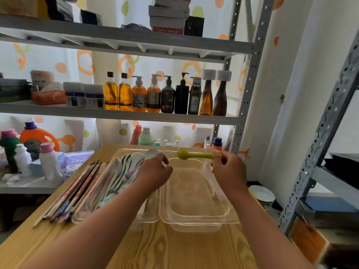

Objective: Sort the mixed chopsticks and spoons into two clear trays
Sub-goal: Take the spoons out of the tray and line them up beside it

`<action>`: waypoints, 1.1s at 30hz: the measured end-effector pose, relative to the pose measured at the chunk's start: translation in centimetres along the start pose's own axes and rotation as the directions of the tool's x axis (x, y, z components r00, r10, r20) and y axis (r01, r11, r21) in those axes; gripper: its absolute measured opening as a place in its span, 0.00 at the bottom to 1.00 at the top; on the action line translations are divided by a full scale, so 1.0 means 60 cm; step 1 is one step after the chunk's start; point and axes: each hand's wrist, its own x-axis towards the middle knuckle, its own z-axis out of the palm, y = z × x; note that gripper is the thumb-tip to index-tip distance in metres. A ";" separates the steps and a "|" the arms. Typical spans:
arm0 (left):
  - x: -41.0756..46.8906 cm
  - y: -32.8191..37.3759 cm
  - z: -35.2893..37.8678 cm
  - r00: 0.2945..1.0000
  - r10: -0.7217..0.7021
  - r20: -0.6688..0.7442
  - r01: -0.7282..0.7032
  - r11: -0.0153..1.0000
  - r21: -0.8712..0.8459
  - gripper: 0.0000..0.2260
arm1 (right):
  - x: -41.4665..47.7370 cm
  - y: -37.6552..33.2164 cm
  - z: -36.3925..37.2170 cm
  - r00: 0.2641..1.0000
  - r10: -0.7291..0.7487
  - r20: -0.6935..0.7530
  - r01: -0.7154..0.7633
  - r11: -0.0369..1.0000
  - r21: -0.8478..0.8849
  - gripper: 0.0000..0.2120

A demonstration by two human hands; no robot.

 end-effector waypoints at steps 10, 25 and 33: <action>0.026 -0.033 0.041 1.000 -0.007 0.027 0.008 0.999 -0.033 0.07 | 0.000 0.131 -0.004 0.905 0.396 -0.157 -0.344 0.897 0.279 0.14; 0.034 -0.046 0.049 0.999 0.028 0.021 -0.027 0.999 -0.046 0.05 | -0.031 0.175 0.005 0.904 0.401 -0.151 -0.397 0.916 0.059 0.12; 0.030 -0.048 0.046 0.999 0.035 0.030 -0.034 0.998 -0.061 0.04 | -0.033 0.174 0.000 0.921 0.388 -0.026 -0.389 0.918 -0.081 0.10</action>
